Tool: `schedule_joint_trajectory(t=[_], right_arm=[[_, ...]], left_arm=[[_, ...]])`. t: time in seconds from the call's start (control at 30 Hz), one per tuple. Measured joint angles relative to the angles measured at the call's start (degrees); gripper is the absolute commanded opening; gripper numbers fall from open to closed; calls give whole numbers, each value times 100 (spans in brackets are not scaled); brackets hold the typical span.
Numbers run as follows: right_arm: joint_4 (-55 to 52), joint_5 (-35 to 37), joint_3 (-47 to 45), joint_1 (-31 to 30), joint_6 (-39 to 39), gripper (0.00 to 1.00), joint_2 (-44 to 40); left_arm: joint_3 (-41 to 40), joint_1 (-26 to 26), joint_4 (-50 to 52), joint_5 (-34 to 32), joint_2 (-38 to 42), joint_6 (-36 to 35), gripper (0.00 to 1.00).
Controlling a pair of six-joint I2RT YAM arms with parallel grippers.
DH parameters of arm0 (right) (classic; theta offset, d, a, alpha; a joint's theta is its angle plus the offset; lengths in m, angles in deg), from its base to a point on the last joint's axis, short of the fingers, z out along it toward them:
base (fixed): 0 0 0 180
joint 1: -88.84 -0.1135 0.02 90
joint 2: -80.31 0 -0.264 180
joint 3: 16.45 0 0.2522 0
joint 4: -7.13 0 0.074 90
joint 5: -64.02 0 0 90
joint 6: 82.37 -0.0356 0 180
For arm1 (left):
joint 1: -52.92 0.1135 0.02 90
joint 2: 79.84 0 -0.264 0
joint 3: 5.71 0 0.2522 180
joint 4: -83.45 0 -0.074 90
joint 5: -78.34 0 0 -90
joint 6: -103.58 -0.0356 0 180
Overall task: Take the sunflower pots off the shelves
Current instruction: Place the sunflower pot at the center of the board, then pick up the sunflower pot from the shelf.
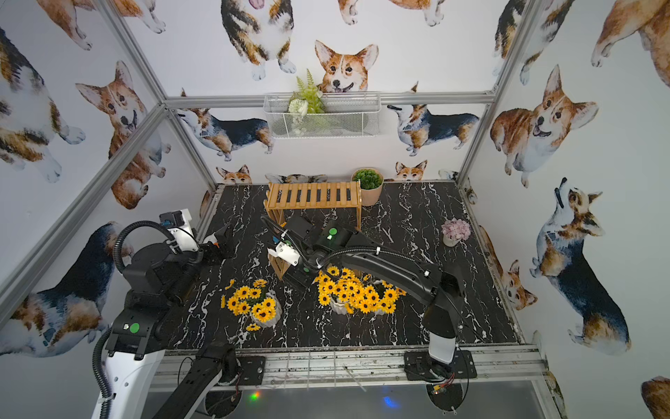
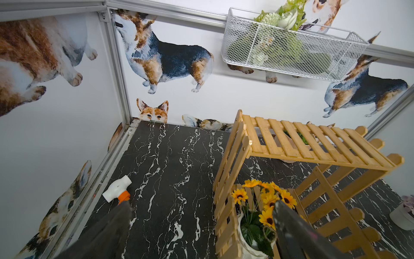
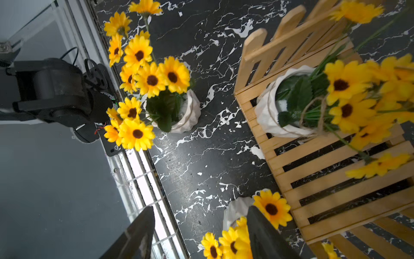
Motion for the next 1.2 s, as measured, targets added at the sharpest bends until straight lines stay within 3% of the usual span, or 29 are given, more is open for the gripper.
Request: schedule_joint_trajectory(t=[0.4,1.2], right_arm=[[-337,-396,990,466,442,64,1224],[-398,-94,1991,608,800,57,2354]], left_arm=[[57,2,92,-42,7,-28,100],[35,2,94,-76,76,-31,100]])
